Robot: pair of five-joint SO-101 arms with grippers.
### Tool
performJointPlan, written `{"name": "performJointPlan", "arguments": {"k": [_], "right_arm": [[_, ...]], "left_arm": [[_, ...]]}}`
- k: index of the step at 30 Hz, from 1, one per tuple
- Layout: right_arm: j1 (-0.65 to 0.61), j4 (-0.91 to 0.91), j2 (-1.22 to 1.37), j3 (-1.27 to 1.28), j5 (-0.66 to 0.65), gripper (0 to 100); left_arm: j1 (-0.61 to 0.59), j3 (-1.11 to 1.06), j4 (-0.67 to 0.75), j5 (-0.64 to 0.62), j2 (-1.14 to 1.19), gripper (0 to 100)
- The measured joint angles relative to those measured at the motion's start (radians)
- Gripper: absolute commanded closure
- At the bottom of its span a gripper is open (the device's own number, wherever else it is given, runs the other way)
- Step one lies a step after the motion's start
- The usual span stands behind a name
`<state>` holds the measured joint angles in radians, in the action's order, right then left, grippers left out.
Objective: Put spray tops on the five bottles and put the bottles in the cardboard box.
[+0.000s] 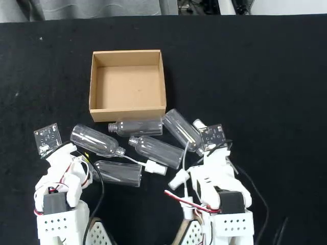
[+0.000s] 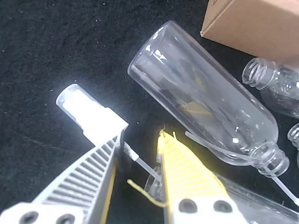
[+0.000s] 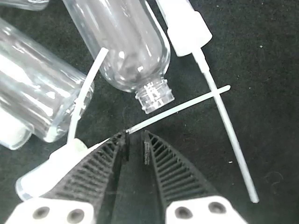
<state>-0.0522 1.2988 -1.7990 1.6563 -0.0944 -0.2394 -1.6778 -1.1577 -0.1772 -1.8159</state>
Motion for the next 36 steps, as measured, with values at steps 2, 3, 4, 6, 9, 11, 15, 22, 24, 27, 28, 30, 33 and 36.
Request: {"name": "performJointPlan", "arguments": {"k": [2, 3, 4, 6, 9, 11, 15, 22, 24, 27, 28, 30, 33, 36], "right_arm": [[0.002, 0.005, 0.000, -0.025, 0.000, 97.6], [0.002, 0.005, 0.000, -0.035, 0.000, 97.6], [0.000, 0.005, 0.000, -0.044, 0.000, 97.6], [0.000, 0.005, 0.000, -0.074, 0.000, 97.7], [0.000, 0.005, 0.000, -0.127, 0.000, 97.7], [0.000, 0.005, 0.000, -0.161, 0.000, 97.7], [0.000, 0.005, 0.000, -0.222, -0.023, 97.6], [0.000, -0.044, 0.000, -0.241, -0.319, 97.4], [0.000, -0.072, 0.000, -0.241, -0.404, 97.3], [0.000, -0.106, 0.000, -0.244, -0.430, 97.2], [0.002, -0.112, 0.000, -0.255, -0.430, 97.2], [0.000, -0.123, 0.000, -0.288, -0.430, 97.2], [0.000, -0.127, 0.000, -0.341, -0.430, 94.6], [0.000, -0.127, 0.000, -0.390, -0.430, 90.6]], "left_arm": [[0.000, 0.000, 0.000, 0.000, 0.000, 88], [0.000, 0.000, 0.000, 0.000, 0.000, 88], [0.000, 0.000, 0.000, 0.000, 0.000, 88], [0.000, 0.000, 0.000, 0.000, 0.000, 88], [0.000, 0.000, 0.000, 0.000, 0.000, 88], [0.000, 0.000, 0.000, 0.000, 0.000, 88], [0.000, 0.000, 0.000, 0.000, 0.000, 88], [0.000, 0.000, 0.000, 0.000, 0.000, 88], [0.000, 0.000, 0.000, 0.000, 0.000, 88], [0.000, 0.000, 0.000, 0.000, 0.000, 88], [0.000, 0.000, 0.000, 0.000, 0.000, 88], [0.000, 0.000, 0.000, 0.000, 0.000, 88], [0.000, 0.000, 0.000, 0.000, 0.000, 88], [0.000, 0.000, 0.000, 0.000, 0.000, 88]]}}
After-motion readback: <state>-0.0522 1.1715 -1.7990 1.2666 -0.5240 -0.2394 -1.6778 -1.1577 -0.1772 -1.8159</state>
